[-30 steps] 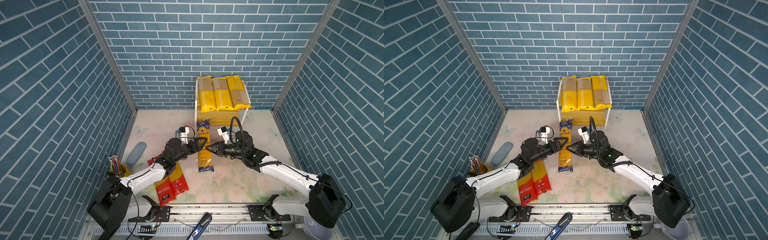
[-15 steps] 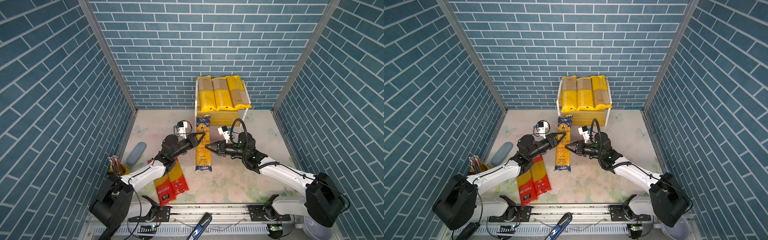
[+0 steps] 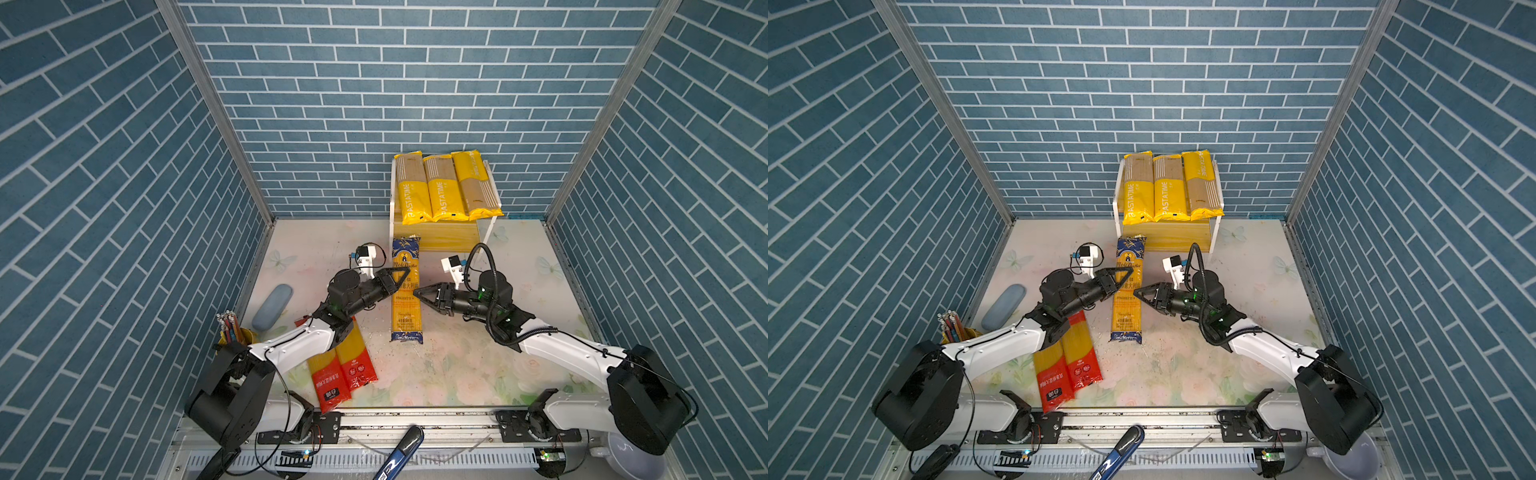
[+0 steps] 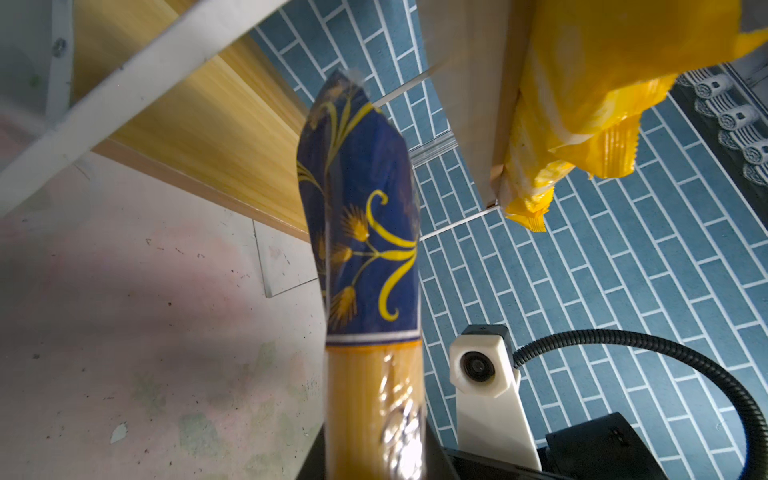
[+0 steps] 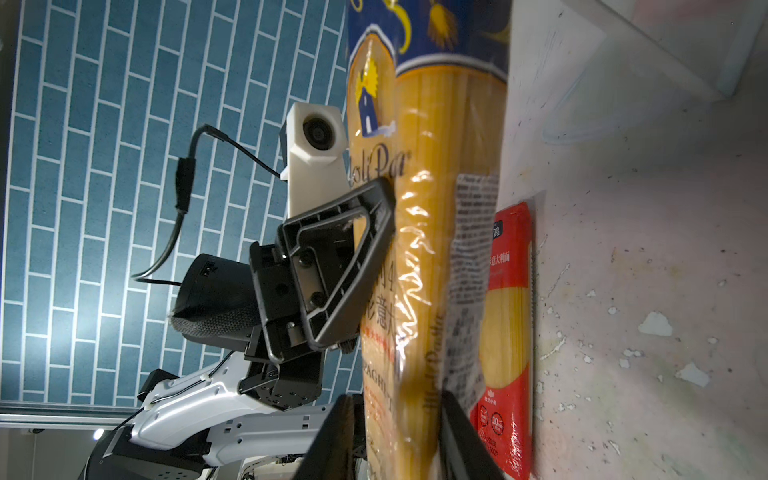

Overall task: Place and organize the pasta boxes and bags onto the shelf
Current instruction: 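Grasp the bag's top with the left gripper while right gripper holds its bottom, then carry the upright bag with both grippers toward the shelf's lower tier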

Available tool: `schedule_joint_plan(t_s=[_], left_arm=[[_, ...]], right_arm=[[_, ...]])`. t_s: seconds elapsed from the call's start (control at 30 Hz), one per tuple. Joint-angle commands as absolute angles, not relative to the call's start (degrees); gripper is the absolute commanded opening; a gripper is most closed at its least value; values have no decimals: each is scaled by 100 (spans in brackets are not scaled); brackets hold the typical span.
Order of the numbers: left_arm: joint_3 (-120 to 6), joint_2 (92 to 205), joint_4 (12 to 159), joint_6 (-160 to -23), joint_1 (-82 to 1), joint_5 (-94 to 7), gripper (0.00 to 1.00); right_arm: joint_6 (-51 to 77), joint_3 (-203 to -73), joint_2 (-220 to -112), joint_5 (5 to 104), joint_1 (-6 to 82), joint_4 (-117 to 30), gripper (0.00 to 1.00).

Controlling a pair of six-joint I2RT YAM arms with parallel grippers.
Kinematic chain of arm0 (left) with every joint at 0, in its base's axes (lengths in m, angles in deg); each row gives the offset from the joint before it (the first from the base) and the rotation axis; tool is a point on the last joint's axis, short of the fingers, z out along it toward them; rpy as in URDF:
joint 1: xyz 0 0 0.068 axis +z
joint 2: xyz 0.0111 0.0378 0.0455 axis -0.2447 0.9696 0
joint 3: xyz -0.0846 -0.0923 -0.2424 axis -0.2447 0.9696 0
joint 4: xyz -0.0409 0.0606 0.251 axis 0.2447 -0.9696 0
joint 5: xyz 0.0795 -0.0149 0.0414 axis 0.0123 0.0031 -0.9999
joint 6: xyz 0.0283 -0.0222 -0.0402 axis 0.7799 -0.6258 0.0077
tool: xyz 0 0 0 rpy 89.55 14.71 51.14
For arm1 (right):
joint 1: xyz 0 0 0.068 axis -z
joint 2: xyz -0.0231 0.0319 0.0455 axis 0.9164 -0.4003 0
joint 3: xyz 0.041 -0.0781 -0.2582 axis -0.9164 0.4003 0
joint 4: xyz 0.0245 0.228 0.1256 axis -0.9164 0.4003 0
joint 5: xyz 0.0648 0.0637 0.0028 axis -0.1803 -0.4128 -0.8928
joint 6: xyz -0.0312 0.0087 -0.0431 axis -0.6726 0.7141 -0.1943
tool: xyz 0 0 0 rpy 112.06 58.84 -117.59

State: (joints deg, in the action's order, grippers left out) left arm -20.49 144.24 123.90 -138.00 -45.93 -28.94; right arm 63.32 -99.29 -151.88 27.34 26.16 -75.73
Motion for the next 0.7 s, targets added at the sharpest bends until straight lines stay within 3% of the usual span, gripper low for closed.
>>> schedule_joint_plan(t_s=[0.0,0.2,0.5,0.6,0.67], left_arm=[[-2211,14354,12941,-13927,-4608,-3071,7],[-2320,14334,12895,-13922,-4609,-3307,7],[-2454,14453,12933,-13915,-4614,-3480,7],[-2648,14503,12774,-13865,-4617,-3539,8],[-2720,14561,12634,-13818,-4630,-3548,9]], right_arm=[[6086,-9861,-15028,2669,2496,-7713,40],[5310,-10030,-14958,3024,2230,-6360,45],[5308,-9986,-14967,3131,2092,-6392,45],[5401,-9981,-14958,3074,2088,-6588,43],[5463,-10000,-14926,3086,2087,-6739,35]])
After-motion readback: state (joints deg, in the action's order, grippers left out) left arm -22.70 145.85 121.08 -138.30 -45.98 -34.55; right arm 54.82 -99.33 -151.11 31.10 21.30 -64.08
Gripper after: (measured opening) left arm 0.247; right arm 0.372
